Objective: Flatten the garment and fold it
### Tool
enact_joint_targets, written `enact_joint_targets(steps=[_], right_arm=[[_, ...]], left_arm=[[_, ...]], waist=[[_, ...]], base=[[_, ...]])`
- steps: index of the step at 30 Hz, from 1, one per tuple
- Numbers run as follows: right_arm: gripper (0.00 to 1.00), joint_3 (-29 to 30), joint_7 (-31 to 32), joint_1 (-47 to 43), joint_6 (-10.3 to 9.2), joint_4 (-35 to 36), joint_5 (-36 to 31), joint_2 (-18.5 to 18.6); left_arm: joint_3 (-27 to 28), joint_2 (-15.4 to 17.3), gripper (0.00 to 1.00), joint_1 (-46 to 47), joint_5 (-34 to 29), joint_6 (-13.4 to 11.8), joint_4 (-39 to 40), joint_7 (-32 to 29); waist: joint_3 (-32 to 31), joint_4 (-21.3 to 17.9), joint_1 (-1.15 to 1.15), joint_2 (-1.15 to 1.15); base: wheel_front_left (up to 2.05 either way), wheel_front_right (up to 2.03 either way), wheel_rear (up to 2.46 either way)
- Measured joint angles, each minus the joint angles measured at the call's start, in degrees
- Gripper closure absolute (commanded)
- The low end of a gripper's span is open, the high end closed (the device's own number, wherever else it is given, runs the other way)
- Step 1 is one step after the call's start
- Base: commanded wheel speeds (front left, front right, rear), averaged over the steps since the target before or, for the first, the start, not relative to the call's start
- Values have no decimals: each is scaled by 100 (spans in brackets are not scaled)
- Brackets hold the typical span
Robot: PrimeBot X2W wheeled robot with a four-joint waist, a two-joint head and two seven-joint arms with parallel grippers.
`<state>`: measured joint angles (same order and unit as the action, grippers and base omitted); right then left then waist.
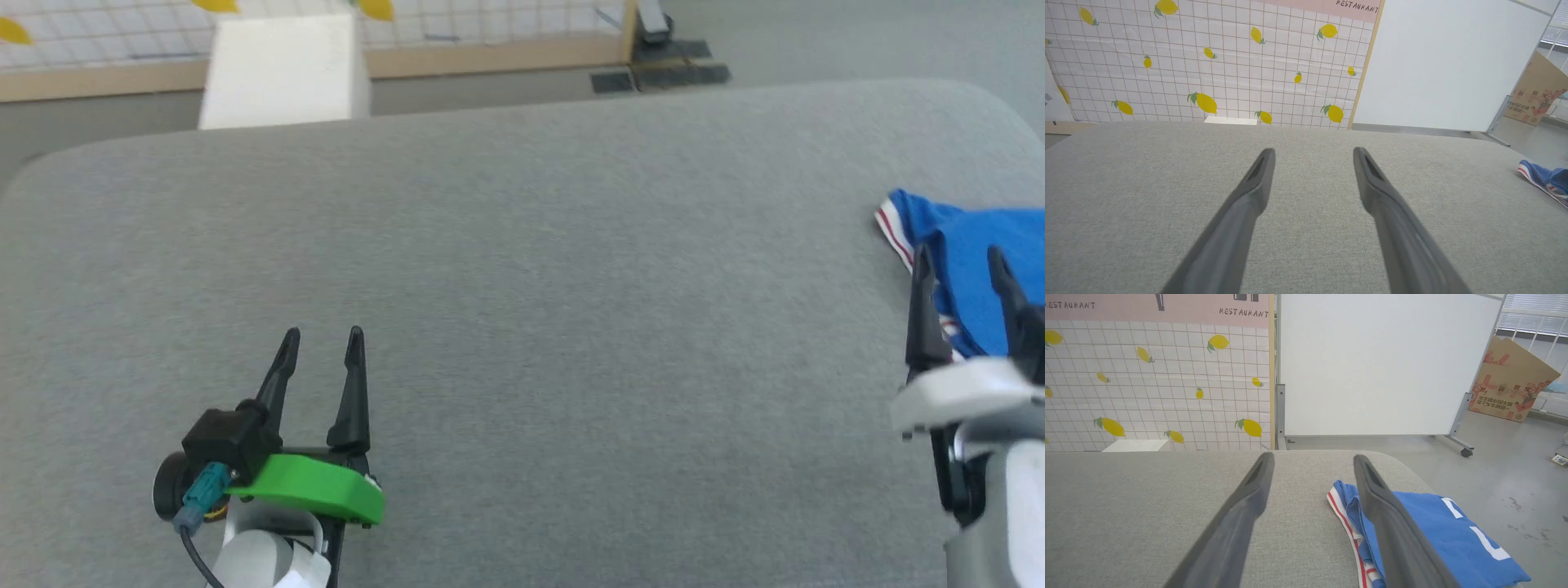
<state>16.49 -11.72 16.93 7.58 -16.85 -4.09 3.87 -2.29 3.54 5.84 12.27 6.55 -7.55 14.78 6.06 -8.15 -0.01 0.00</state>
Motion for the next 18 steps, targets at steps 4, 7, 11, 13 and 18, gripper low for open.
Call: enact_joint_targets(steps=[4, 7, 11, 13, 18], right_arm=[[0, -181, -99, -587, 0, 471, 67, -18], [0, -255, -145, -917, 0, 703, 73, -37], [0, -410, -194, -1277, 0, 927, 100, -58], [0, -516, -202, -1459, 0, 1028, 93, -74], [0, -621, -246, -1767, 0, 1172, 278, -88]], left_arm=[[-26, -20, 0, -60, 9, 2, -60, 0], [-29, -31, 0, -120, 11, 3, -97, 1], [-31, -37, 0, -185, 34, 4, -142, 0], [-42, -38, 0, -215, 34, 7, -172, 0], [-112, -40, 0, -265, 46, 22, -221, 0]], waist=[[-178, 267, 0, 0], [-288, 450, 0, 0], [-409, 655, 0, 0], [-467, 752, 0, 0], [-579, 918, 0, 0]], base=[[0, 0, 0], [0, 0, 0], [0, 0, 0], [0, 0, 0], [0, 0, 0]])
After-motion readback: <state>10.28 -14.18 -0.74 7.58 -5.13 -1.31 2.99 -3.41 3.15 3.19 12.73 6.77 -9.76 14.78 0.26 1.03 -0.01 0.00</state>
